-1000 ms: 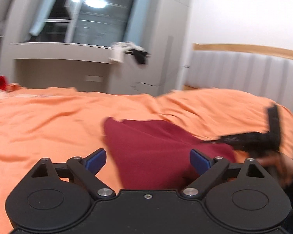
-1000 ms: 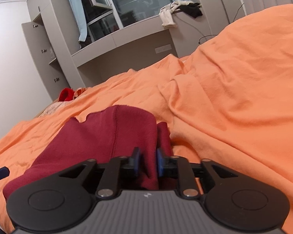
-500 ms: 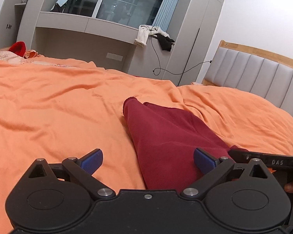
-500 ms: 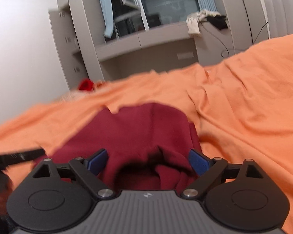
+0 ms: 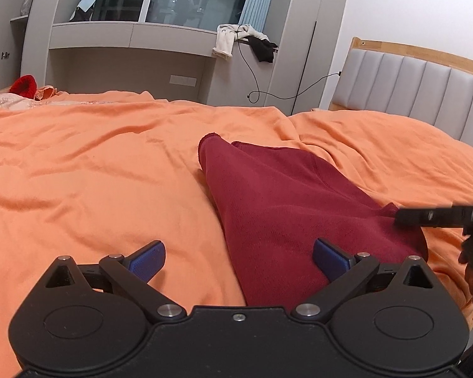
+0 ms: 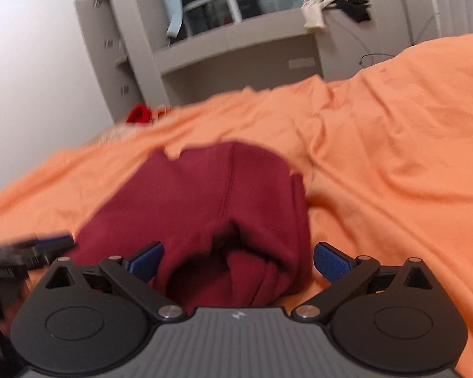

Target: Fold small clothes

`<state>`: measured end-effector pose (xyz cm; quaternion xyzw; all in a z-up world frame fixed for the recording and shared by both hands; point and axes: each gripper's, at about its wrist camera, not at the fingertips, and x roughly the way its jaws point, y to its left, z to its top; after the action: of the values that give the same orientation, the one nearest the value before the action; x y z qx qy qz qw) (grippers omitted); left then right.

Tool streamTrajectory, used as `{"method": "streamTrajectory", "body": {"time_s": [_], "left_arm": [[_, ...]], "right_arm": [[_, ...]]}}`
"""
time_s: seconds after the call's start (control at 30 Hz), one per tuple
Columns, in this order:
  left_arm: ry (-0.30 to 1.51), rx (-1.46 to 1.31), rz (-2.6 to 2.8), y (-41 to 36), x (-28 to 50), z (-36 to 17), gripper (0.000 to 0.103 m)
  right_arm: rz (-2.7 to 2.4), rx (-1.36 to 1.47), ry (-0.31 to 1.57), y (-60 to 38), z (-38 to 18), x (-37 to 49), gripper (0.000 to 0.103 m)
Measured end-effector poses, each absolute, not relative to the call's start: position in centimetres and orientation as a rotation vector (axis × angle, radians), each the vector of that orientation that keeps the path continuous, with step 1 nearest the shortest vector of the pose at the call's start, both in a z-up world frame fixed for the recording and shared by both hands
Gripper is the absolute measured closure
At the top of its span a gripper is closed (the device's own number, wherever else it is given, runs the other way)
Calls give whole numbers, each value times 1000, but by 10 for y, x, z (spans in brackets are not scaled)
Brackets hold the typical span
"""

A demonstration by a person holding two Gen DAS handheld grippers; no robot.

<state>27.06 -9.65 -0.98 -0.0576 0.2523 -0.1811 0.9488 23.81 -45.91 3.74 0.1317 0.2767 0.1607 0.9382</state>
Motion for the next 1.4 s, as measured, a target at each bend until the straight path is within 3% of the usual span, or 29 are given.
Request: {"method": "streamTrajectory", "body": {"time_s": [1.4], "left_arm": [[499, -61, -345, -105, 263, -11, 3]], "right_arm": [[200, 357, 598, -456, 11, 261, 0]]}}
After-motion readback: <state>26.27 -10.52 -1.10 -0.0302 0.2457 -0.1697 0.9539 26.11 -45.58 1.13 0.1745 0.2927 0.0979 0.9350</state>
